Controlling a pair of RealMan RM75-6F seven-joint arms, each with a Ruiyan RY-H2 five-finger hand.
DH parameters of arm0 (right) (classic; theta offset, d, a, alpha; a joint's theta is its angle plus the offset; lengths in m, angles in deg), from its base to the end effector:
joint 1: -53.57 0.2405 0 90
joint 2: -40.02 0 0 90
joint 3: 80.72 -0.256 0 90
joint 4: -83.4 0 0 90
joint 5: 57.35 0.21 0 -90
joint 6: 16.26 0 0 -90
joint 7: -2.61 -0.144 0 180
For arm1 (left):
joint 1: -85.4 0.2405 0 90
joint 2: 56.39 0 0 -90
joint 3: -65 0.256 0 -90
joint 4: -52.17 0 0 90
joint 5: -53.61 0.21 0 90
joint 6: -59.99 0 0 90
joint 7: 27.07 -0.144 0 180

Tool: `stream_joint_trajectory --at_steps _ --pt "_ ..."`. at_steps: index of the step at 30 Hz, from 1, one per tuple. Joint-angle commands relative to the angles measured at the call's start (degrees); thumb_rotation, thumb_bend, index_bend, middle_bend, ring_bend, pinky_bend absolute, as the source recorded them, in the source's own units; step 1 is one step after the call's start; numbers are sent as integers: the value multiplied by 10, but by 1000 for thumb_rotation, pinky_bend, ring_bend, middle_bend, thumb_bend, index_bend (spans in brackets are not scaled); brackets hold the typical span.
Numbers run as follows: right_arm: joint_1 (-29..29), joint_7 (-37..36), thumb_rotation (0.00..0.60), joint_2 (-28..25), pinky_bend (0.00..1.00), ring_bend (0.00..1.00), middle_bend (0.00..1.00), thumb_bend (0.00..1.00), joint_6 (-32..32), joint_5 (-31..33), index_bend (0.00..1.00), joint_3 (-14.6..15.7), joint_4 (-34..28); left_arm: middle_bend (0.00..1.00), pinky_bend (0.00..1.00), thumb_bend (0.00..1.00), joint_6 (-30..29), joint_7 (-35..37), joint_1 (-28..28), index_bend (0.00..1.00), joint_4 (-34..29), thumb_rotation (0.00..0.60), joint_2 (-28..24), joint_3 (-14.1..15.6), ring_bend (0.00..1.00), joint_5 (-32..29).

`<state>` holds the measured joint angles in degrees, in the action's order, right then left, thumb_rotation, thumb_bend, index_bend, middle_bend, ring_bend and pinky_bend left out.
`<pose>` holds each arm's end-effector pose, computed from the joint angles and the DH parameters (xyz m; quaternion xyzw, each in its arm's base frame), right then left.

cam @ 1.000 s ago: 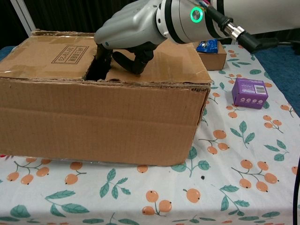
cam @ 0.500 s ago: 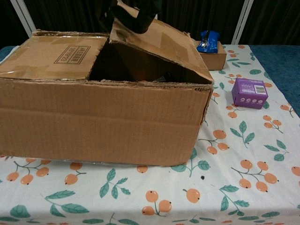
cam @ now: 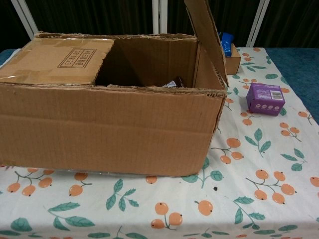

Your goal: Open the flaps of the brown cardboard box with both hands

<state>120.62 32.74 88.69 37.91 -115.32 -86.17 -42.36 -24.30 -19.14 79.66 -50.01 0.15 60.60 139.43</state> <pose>0.0074 -0.3022 0.1307 0.8498 -0.1502 0.3684 0.3458 -0.2809 0.1885 0.1861 -0.5626 -0.4298 -0.4500 0.5442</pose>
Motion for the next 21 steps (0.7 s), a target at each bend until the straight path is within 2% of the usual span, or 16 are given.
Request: stream_joint_trajectory --at_steps 1,9,16,21 --pt "-45 -48 600 -35 0 0 356 781 8 -60 474 1 -14 47 167 0 5 -10 -5 37 -9 380 0 0 43 0" --pt "-124 -148 600 -100 0 0 358 778 22 -176 460 5 -7 46 167 0 18 -42 -17 37 -34 378 2 -2 43 -4" --pt "-183 -215 600 -141 0 0 364 778 32 -237 433 14 16 46 167 0 24 -66 -24 37 -55 378 2 -4 43 -6" --pt "-227 -260 600 -162 0 0 365 778 33 -260 373 27 40 46 167 0 24 -82 -28 36 -69 378 -1 -4 43 -5"
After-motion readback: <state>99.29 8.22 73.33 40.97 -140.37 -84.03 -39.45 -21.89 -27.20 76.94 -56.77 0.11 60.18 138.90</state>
